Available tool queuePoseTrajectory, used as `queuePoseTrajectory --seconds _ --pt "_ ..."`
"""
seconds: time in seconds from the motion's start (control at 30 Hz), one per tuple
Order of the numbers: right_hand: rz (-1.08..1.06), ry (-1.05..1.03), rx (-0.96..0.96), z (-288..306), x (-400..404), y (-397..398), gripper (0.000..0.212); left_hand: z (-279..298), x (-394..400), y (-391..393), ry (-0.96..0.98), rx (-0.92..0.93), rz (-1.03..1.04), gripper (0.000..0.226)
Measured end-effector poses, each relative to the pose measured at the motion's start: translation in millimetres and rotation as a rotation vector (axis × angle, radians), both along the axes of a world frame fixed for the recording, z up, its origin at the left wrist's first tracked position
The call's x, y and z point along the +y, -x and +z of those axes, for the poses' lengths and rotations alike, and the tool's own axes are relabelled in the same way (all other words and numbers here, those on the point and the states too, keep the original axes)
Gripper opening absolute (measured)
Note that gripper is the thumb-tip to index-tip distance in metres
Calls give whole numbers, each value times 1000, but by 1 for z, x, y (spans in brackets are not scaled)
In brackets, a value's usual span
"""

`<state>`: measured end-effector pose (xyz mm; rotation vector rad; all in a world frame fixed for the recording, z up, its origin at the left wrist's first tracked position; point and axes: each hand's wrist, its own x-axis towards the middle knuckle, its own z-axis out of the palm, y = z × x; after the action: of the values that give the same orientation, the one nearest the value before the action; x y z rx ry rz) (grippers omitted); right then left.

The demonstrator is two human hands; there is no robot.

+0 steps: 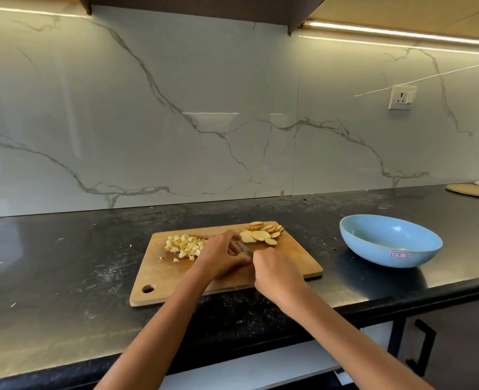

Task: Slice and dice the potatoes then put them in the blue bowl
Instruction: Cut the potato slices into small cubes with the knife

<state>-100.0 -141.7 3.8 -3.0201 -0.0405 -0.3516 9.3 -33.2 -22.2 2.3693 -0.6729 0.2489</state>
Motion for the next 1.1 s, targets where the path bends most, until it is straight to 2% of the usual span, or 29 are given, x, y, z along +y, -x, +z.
queuePoseTrajectory --seconds 0.23,0.37,0.5,0.63,0.77,0.93,1.03,1.1 --pt "52 54 26 -1 -10 17 24 7 -2 5 -220 -14 -78 49" --pt "46 52 50 2 -8 17 26 5 -2 4 -286 -61 -47 51" --pt "35 47 45 2 -8 18 27 8 -7 7 -265 -136 -93 35" --pt "42 57 41 3 -7 20 28 7 -5 7 -271 -131 -115 19" --pt "43 57 72 7 -11 22 25 7 -3 6 -301 -98 -104 20" --pt "52 68 143 25 -28 33 11 8 -3 5 -302 -74 -125 18" --pt "39 29 107 34 -37 38 20 6 -2 3 -245 -77 -138 22" --pt "31 -30 44 35 -41 37 25 4 0 1 -165 -76 -141 33"
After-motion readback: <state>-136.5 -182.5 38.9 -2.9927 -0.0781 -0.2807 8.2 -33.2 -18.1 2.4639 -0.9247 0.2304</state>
